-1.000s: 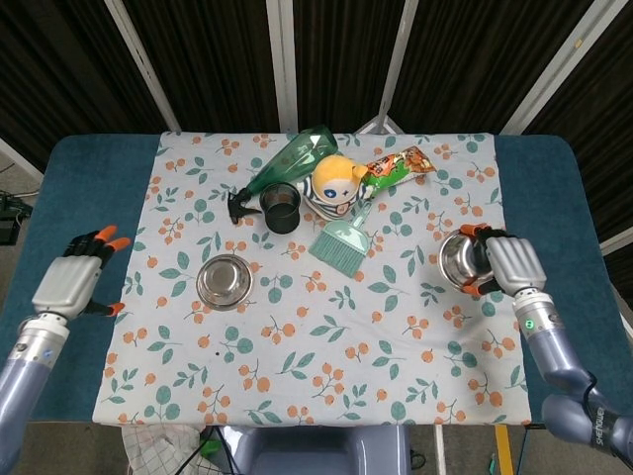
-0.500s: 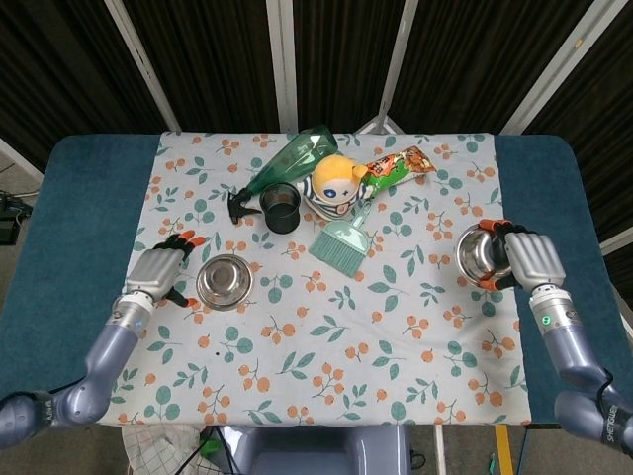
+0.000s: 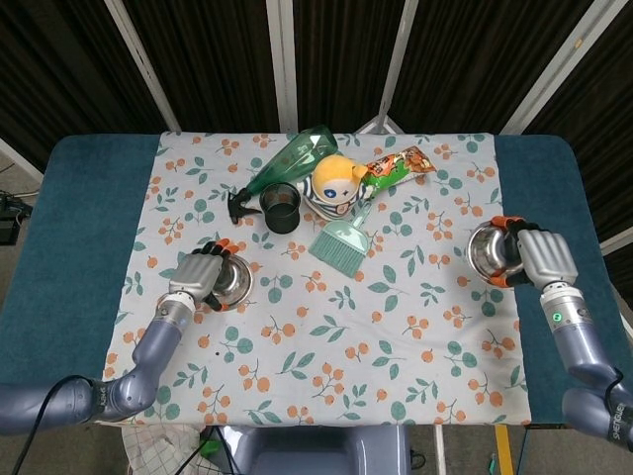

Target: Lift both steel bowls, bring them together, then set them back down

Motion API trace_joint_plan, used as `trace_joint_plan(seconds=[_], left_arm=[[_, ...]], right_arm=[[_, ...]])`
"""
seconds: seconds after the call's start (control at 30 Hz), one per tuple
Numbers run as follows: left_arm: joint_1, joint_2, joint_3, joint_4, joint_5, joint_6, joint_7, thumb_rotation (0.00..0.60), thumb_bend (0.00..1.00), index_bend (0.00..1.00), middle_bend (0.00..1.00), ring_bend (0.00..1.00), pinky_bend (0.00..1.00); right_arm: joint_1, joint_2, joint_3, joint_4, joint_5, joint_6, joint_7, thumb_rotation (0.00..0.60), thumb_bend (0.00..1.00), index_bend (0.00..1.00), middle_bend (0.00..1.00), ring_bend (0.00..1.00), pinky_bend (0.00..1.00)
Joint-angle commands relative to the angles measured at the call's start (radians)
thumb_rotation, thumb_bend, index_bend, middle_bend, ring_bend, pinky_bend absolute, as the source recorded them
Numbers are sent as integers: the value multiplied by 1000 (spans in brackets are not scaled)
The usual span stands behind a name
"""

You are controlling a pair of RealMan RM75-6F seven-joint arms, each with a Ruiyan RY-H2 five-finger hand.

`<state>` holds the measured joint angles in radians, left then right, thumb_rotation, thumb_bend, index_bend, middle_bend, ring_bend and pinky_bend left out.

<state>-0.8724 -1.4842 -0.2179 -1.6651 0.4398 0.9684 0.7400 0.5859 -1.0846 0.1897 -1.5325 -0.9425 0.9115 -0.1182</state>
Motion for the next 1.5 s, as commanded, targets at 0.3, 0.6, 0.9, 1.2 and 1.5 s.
trace_joint_plan(seconds=[0.3,0.6,0.9,1.2,1.5], left_arm=[[-58,-51,29,50,-113,7,38,600,133,128,0,0,127],[-74,-79,42,81,-92,4,22,600,133,161,18,0,166],[-83,-97,61,111,-97,19,26,600,133,188,79,10,208],[-85,-104,68,127,-70,18,9,600,138,226,184,88,262],[-79,-118,69,150,-40,31,-14,600,156,376,312,208,390]], right_arm=[[-9,-7,0,34,-7,-11,24,600,65,320,260,375,329],[-11,-13,1,53,-14,-18,32,600,65,320,260,375,329],[-16,-14,3,54,-15,-10,30,600,65,320,260,375,339],[-15,-22,7,53,-8,-5,16,600,65,320,260,375,340],[-15,-25,11,57,2,-7,13,600,65,320,260,375,343]])
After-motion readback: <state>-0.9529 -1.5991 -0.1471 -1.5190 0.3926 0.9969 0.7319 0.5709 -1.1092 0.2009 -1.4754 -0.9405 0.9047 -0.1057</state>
